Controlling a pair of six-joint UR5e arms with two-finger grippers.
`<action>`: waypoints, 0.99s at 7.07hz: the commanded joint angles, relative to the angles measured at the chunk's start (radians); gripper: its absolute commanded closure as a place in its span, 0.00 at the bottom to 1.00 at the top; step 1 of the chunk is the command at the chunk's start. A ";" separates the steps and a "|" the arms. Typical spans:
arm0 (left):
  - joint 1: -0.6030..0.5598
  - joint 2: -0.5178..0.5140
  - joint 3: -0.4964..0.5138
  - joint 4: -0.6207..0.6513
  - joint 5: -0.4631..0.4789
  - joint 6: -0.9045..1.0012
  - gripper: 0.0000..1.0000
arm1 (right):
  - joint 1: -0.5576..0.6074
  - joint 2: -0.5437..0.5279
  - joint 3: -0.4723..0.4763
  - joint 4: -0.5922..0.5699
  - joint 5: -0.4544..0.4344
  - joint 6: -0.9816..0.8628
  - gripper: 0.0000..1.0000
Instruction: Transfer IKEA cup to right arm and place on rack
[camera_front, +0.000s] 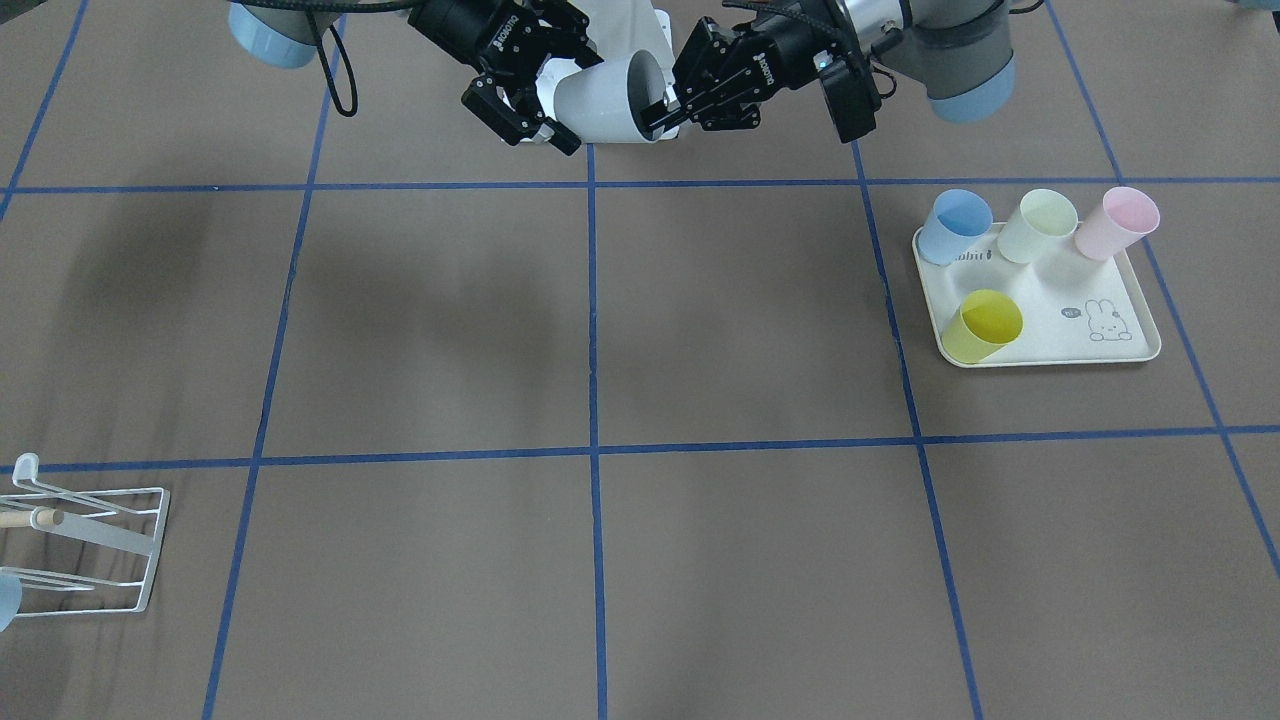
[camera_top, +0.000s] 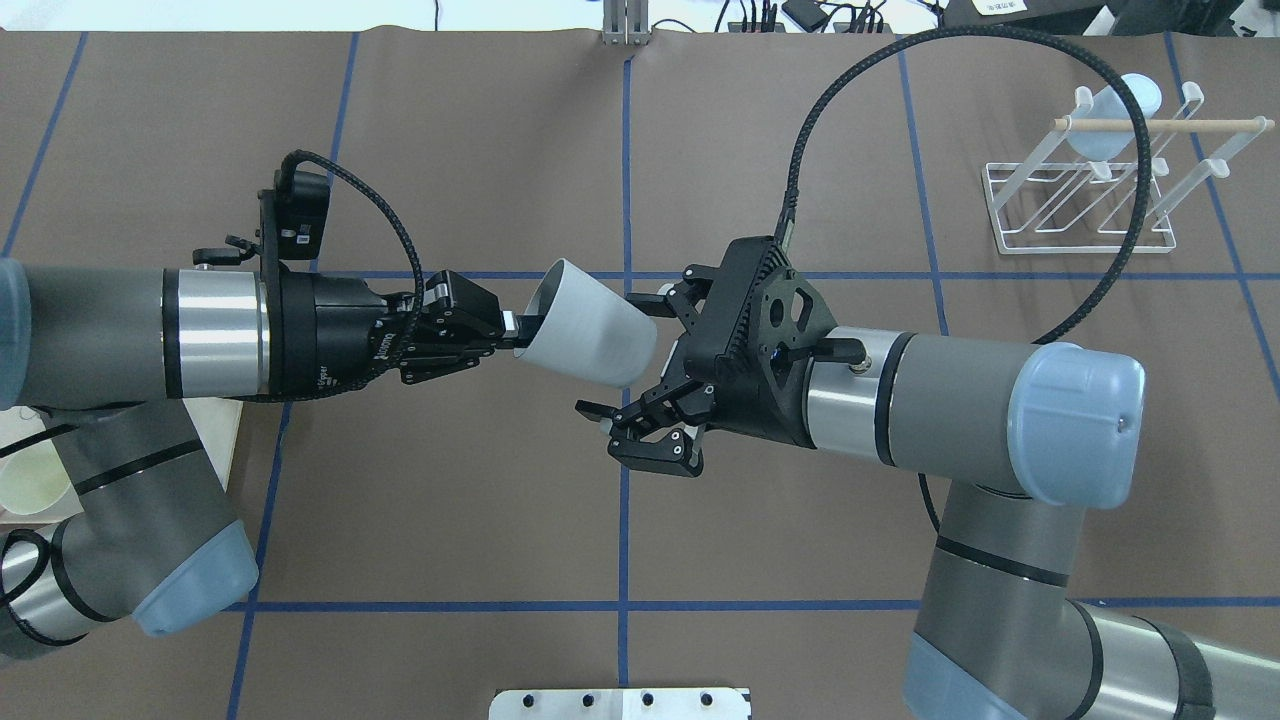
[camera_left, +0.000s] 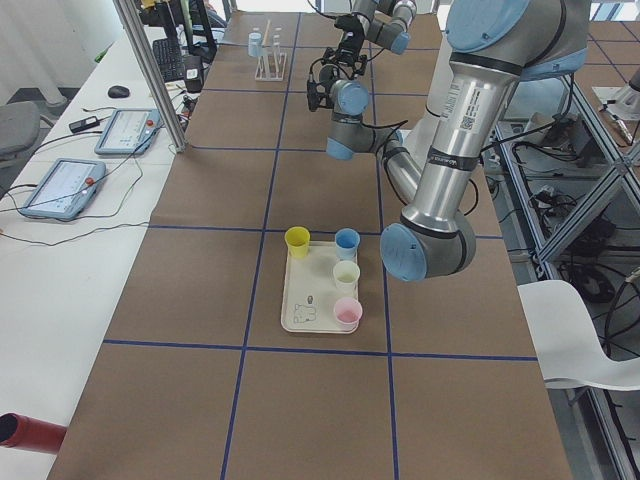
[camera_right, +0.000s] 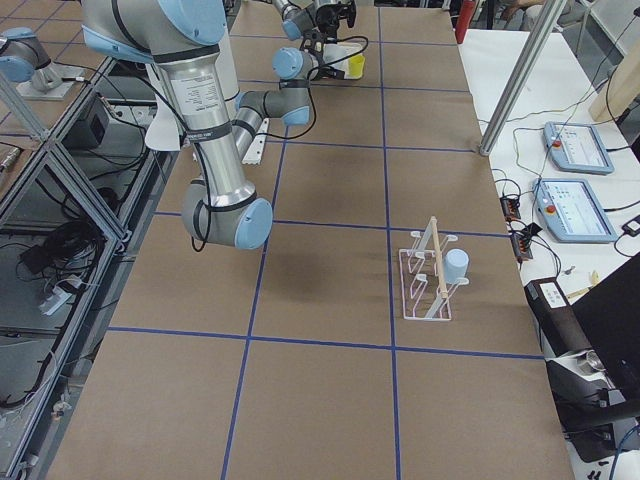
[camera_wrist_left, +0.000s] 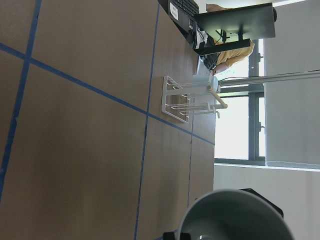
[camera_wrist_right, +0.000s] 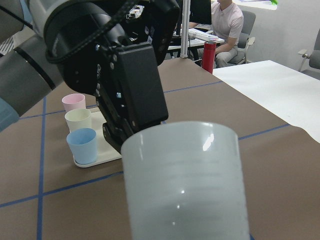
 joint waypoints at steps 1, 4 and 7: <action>0.001 0.000 0.001 0.000 0.000 0.000 1.00 | -0.001 0.000 0.004 0.000 -0.032 -0.005 0.02; 0.001 -0.001 0.001 0.000 0.000 0.000 1.00 | -0.001 0.000 0.005 0.000 -0.033 -0.002 0.15; 0.001 -0.001 0.001 0.000 -0.001 0.000 1.00 | 0.001 0.000 0.013 0.000 -0.032 0.000 0.40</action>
